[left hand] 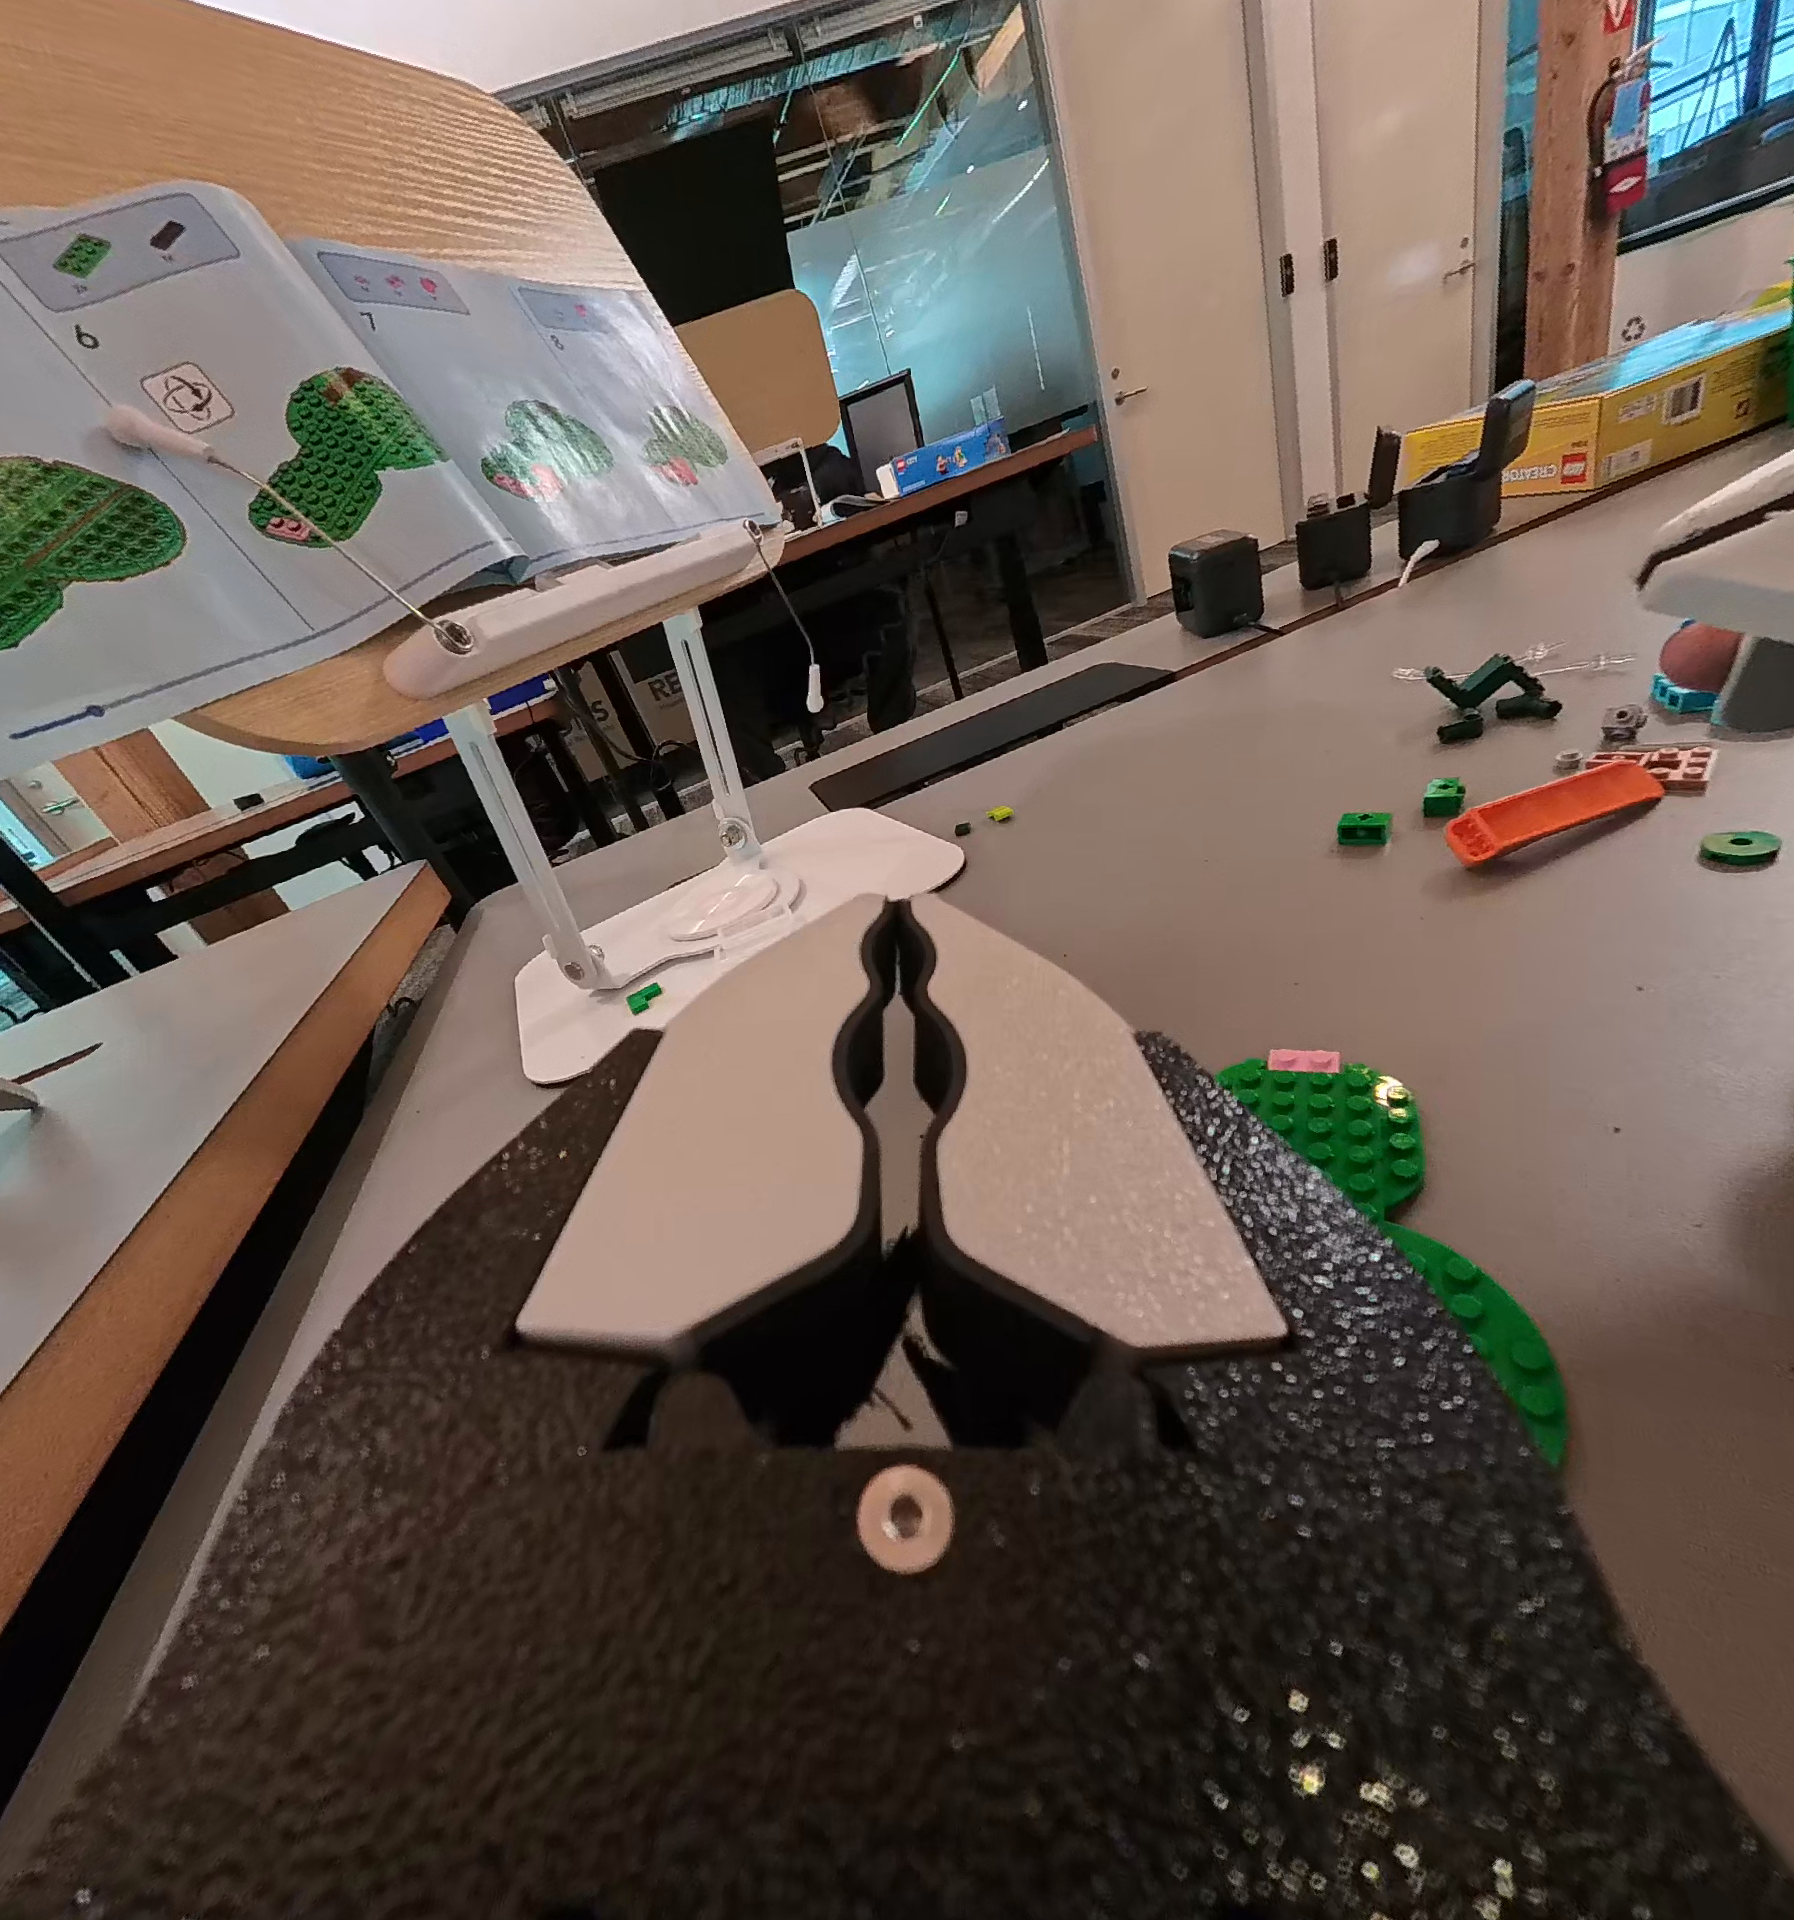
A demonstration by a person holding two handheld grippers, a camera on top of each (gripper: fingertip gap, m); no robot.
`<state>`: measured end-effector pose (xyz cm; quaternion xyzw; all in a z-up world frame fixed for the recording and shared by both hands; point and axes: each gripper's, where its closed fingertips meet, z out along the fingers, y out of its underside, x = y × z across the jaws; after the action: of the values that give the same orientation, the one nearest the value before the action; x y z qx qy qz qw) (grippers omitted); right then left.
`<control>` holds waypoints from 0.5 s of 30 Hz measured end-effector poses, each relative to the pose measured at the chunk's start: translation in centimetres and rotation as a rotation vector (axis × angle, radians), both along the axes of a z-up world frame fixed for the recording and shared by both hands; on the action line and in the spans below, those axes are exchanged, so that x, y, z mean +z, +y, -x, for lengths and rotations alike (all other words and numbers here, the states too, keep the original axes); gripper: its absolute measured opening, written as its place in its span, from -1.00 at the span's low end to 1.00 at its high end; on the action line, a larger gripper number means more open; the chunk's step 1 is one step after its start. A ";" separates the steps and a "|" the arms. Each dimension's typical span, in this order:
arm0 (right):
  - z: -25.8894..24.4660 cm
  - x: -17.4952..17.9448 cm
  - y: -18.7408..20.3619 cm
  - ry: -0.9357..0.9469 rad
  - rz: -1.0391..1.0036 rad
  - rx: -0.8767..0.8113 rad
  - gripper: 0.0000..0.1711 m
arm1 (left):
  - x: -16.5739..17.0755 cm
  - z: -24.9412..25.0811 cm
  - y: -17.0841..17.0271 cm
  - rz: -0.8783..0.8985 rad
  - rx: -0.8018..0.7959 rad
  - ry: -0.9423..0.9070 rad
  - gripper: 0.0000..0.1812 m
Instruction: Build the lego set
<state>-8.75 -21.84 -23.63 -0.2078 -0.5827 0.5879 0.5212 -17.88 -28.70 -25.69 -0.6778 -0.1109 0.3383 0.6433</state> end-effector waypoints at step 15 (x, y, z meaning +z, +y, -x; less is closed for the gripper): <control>0.0 0.0 0.0 0.000 0.002 0.003 -1.00 | 0.1 -0.1 -0.1 -0.008 -0.010 -0.004 -1.00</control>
<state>-8.76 -21.86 -23.63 -0.2072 -0.5826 0.5892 0.5201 -17.83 -28.75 -25.62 -0.6767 -0.1102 0.3332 0.6473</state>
